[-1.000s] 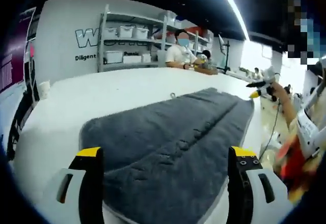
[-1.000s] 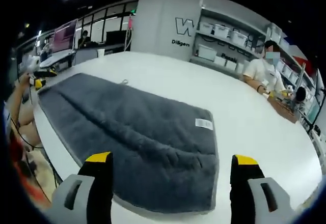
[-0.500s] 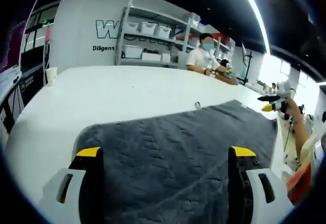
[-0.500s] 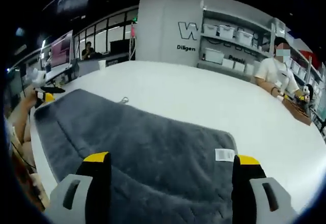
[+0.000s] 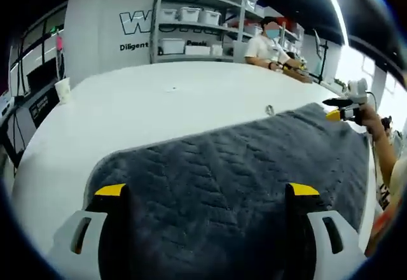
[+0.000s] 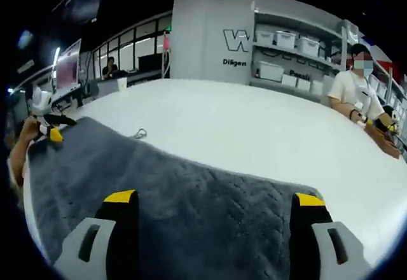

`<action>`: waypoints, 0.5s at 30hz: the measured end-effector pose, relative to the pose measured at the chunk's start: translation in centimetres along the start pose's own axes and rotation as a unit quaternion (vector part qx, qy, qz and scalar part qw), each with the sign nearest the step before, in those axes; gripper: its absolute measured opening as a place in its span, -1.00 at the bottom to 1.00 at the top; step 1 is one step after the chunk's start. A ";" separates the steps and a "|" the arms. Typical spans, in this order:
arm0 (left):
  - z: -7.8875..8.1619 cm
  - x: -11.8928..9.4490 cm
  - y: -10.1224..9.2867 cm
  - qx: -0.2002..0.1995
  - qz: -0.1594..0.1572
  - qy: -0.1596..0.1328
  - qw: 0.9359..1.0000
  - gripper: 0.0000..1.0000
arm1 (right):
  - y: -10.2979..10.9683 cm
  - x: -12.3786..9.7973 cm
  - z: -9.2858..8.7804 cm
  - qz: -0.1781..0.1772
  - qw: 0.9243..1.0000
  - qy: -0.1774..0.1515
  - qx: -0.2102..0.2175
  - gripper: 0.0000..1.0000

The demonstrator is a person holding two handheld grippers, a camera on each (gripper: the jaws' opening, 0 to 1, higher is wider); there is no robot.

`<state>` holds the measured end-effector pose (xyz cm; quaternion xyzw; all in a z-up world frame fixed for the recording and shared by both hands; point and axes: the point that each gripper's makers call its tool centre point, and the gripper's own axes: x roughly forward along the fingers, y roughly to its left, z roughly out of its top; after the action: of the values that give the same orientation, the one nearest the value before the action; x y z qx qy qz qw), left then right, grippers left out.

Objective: Open the folded towel by lifting each exposed corner and separating the folded layers until the towel lies flat within the target outline without major curled edges

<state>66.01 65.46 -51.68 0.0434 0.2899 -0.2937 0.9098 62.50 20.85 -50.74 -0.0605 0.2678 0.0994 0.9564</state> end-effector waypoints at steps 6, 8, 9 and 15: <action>-0.3 0.7 1.1 -0.007 0.012 0.000 1.000 0.91 | 0.2 1.8 -2.3 0.019 0.999 0.028 0.014 0.99; -0.3 0.9 1.4 -0.002 0.018 0.001 1.000 0.85 | 0.1 2.0 -2.3 0.022 0.999 0.027 0.019 0.99; -0.3 0.9 1.6 0.003 0.023 0.002 1.000 0.82 | 0.1 2.0 -2.3 0.022 0.999 0.027 0.020 0.99; -0.4 1.2 2.3 0.017 0.039 0.008 0.999 0.73 | -0.4 2.6 -2.0 0.021 0.999 0.024 0.025 0.99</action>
<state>67.93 66.86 -52.88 0.0724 0.2899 -0.2629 0.9174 63.78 20.55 -53.75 -0.0330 0.2948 0.1114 0.9485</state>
